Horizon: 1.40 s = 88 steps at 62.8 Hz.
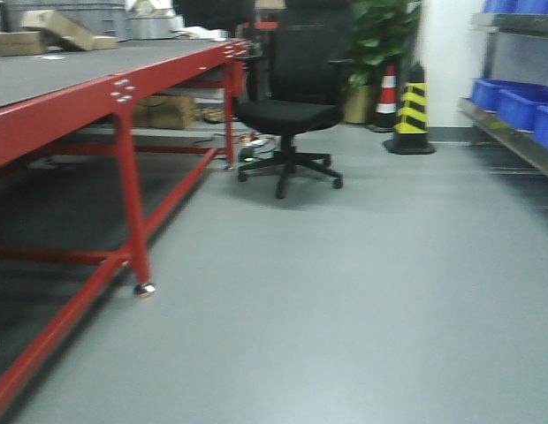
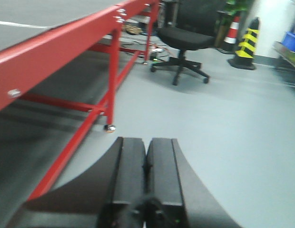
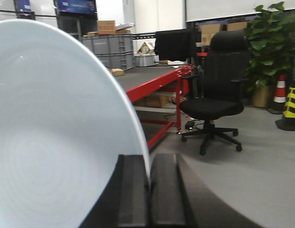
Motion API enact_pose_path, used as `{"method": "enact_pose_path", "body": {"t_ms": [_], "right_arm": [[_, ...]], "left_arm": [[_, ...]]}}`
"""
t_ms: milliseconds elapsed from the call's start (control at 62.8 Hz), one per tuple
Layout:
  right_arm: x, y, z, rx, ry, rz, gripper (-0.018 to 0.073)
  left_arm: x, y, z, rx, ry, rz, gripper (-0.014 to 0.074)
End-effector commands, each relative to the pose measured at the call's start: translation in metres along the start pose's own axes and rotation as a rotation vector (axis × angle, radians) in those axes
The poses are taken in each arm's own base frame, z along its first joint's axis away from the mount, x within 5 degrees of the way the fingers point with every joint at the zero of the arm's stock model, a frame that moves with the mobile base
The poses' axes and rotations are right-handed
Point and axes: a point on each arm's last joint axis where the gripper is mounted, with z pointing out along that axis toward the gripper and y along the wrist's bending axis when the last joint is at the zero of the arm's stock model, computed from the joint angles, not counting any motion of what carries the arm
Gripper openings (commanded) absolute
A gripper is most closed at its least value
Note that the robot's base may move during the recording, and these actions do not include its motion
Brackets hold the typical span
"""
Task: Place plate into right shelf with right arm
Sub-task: 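Drive the base toward the metal shelf with blue bins, holding the plate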
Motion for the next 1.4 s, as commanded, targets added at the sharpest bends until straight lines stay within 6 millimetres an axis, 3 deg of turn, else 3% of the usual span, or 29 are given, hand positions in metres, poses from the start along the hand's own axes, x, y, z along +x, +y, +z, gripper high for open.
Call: {"method": "enact_pose_path", "body": {"t_ms": [0, 1385], "right_arm": [[-0.0157, -0.0013, 0.0015, 0.027, -0.093, 0.001, 0.0056], [-0.0159, -0.0012, 0.0010, 0.026, -0.094, 0.001, 0.0056]], "left_arm": [[-0.0047, -0.0009, 0.0000, 0.015, -0.080, -0.008, -0.0047], [-0.0047, -0.0009, 0.0000, 0.015, -0.080, -0.008, -0.0047]]}}
